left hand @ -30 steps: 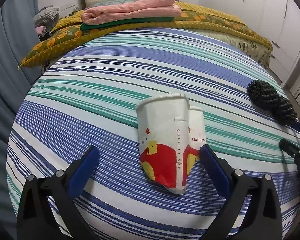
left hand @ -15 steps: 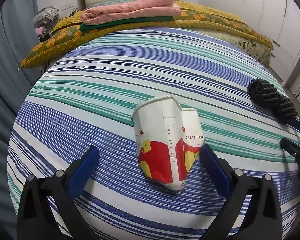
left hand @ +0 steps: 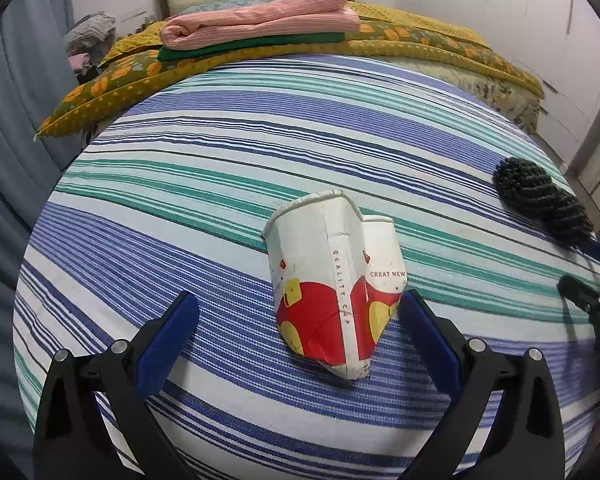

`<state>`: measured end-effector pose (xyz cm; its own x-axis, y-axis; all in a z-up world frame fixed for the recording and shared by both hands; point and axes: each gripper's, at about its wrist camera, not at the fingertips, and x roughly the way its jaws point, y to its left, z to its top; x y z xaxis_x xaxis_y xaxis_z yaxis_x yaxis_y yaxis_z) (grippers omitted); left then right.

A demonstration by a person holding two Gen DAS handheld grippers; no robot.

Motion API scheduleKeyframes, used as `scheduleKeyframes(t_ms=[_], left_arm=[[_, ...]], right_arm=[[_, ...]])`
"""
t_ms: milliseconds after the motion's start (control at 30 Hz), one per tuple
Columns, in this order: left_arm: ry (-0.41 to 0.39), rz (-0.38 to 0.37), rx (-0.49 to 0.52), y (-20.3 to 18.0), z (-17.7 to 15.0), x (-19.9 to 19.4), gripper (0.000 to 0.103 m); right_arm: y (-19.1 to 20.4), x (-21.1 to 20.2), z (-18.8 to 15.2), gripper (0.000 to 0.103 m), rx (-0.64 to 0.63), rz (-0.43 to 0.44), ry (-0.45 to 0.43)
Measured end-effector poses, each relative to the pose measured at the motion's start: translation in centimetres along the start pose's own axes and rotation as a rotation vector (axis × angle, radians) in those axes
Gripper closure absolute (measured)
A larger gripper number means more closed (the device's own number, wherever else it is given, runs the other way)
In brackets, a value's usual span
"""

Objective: Collect trash

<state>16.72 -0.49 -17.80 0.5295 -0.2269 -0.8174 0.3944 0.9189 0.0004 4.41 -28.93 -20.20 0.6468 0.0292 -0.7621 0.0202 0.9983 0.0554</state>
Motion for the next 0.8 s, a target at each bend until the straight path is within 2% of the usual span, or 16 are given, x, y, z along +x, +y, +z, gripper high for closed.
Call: scheduleKeyframes(t_ms=[133,267,333,400,467,533,633,667,700,733,800], left_arm=[[-0.008,-0.112,0.011,1.8,-1.4,-2.3,0.005],[-0.020,-0.163,-0.004,2.4,-1.7,-3.3,0.005],[-0.013,-0.146,-0.012,2.0,-0.9,-2.6,0.007],[0.004,-0.140,-0.028,1.6,-0.2,-1.8,0.017],[0.027,-0.116,-0.041,1.3,0.5,-0.9,0.023],[0.031,-0.059,-0.015,0.5,1.1,-0.3,0.023],[0.029,-0.038,0.005,-0.1,1.6,0.1,0.023],[0.030,-0.038,0.009,-0.2,1.8,0.2,0.025],[0.027,-0.038,0.016,-0.4,1.9,0.2,0.031],[0.024,-0.043,0.021,-0.4,2.0,0.2,0.037],[0.013,-0.070,0.030,-0.7,2.1,0.0,0.061]], right_arm=[[-1.9,-1.9,-0.2,0.007,0.016,0.140,-0.007],[-2.4,-2.8,1.7,0.007,-0.130,0.112,0.025],[-2.0,-2.7,3.4,0.007,-0.187,0.110,0.047],[-1.2,-1.9,5.3,0.007,-0.246,0.133,0.082],[-0.2,-0.9,6.2,0.007,-0.309,0.127,0.124],[0.9,0.5,7.0,0.007,-0.382,0.091,0.174],[1.3,2.6,7.6,0.008,-0.396,0.066,0.220],[1.3,3.1,7.7,0.013,-0.384,0.066,0.232],[1.2,3.3,7.8,0.039,-0.378,0.067,0.247],[1.1,3.6,7.7,0.055,-0.366,0.064,0.263],[0.3,2.6,7.7,0.060,-0.302,0.071,0.233]])
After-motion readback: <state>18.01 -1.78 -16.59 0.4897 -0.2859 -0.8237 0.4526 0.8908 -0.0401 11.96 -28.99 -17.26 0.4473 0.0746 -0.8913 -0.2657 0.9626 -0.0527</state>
